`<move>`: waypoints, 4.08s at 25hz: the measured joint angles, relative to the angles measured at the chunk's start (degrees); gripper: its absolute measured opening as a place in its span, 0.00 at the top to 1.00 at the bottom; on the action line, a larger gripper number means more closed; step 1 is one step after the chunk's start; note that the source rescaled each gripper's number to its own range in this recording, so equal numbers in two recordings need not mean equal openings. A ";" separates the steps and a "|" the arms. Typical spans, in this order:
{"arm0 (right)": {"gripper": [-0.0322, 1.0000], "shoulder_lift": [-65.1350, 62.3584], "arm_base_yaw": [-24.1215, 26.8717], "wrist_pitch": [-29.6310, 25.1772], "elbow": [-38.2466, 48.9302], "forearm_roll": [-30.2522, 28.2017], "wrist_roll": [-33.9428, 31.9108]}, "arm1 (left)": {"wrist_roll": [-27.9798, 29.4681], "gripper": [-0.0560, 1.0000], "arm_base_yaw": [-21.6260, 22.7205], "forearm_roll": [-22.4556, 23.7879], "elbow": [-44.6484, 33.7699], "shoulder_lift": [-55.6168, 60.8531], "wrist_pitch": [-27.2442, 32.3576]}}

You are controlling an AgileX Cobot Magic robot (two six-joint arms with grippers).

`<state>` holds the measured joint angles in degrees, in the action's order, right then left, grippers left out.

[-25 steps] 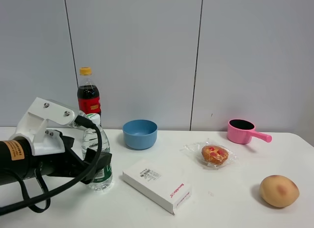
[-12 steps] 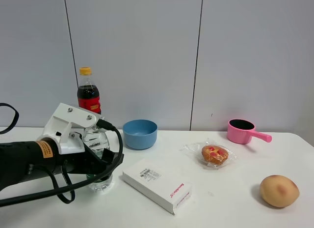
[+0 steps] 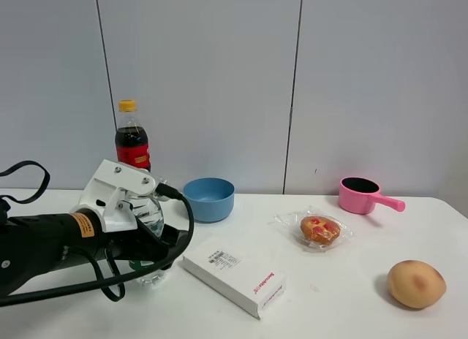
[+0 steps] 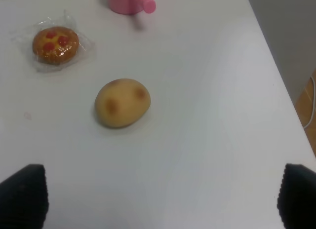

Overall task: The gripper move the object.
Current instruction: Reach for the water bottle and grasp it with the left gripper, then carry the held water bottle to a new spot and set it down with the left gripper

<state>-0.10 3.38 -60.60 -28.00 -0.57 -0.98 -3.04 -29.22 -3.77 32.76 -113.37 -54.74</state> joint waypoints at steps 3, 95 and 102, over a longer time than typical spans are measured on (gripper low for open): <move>0.00 0.00 0.00 0.00 0.00 0.00 0.00 | 0.11 0.02 0.43 -0.56 0.00 -1.24 -1.39; 0.00 0.00 0.00 0.00 0.00 0.00 0.00 | 17.41 0.93 -8.40 16.92 46.54 -11.69 36.01; 0.00 0.00 0.00 0.00 0.00 0.00 0.00 | 17.46 0.93 -8.40 16.98 46.70 -14.82 31.84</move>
<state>-0.10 3.38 -60.60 -28.00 -0.57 -0.98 14.42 -37.63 13.21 79.47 -128.19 -22.90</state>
